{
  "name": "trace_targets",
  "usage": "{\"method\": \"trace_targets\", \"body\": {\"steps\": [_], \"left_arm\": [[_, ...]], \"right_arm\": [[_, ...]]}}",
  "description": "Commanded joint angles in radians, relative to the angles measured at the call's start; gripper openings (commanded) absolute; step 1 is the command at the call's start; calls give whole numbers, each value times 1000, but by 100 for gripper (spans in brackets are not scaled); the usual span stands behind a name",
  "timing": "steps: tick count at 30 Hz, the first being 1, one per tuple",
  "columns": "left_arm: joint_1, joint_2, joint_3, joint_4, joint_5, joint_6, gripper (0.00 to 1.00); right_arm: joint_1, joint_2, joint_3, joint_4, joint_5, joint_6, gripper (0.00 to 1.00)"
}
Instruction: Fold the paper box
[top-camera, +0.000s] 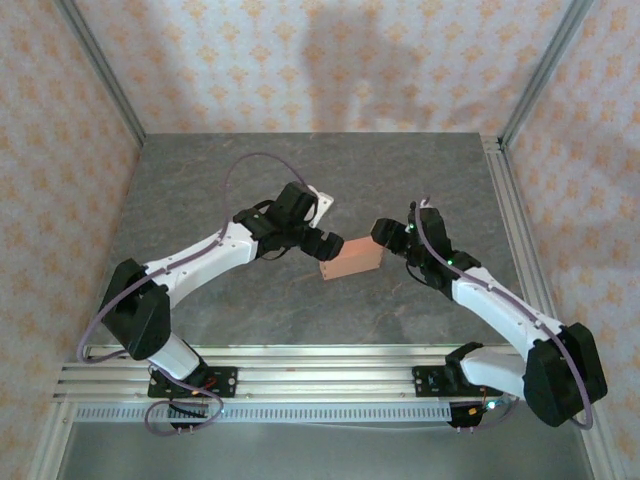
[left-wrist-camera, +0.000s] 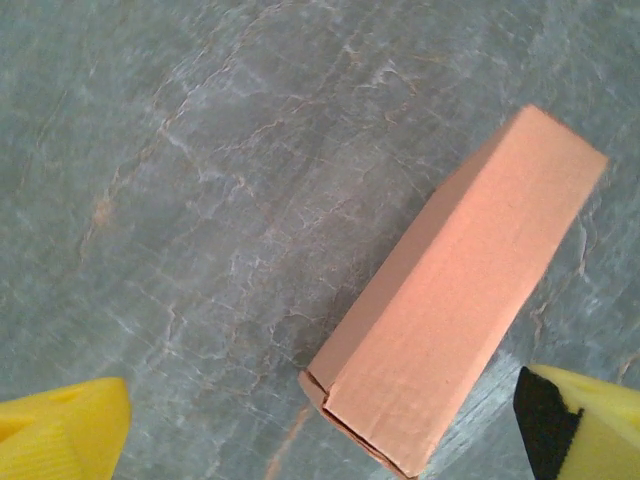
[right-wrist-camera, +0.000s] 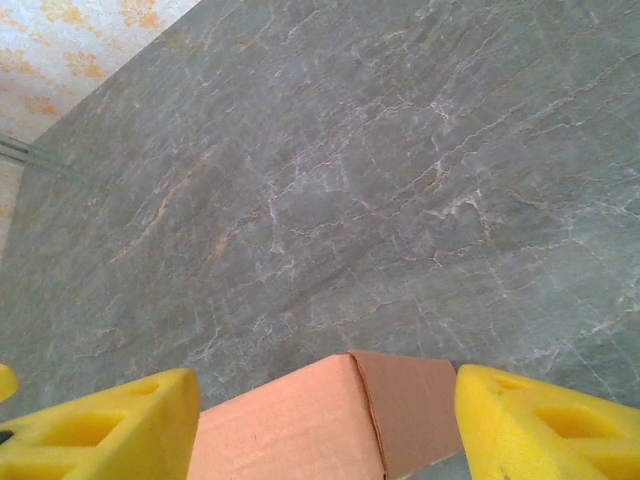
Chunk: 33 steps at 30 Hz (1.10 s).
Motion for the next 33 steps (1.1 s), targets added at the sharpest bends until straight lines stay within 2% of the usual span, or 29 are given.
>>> {"method": "trace_targets", "body": {"steps": [1,3,7,12,16,24,33], "left_arm": [[3,-14,30,-64,68,292,94],[3,-5,37,-101,112,371,85],[2,35,95,-197,177,497,84],[-3,98,126,-224,126,607,84],[-1,161,187,-278,93,644,76],[-3,253,272,-346,115,671,63],[-27,250,249,-355,123,677,47]], "right_arm": [[-4,-29,22,-48,4,0,68],[-6,-32,18,-50,3,-4,68],[-7,-30,14,-47,-12,-9,69],[-8,-29,13,-49,-15,-19,69],[-8,-35,14,-57,-22,-20,68],[-8,-53,9,-77,-9,-26,67],[-15,-52,6,-89,1,-30,66]]}}
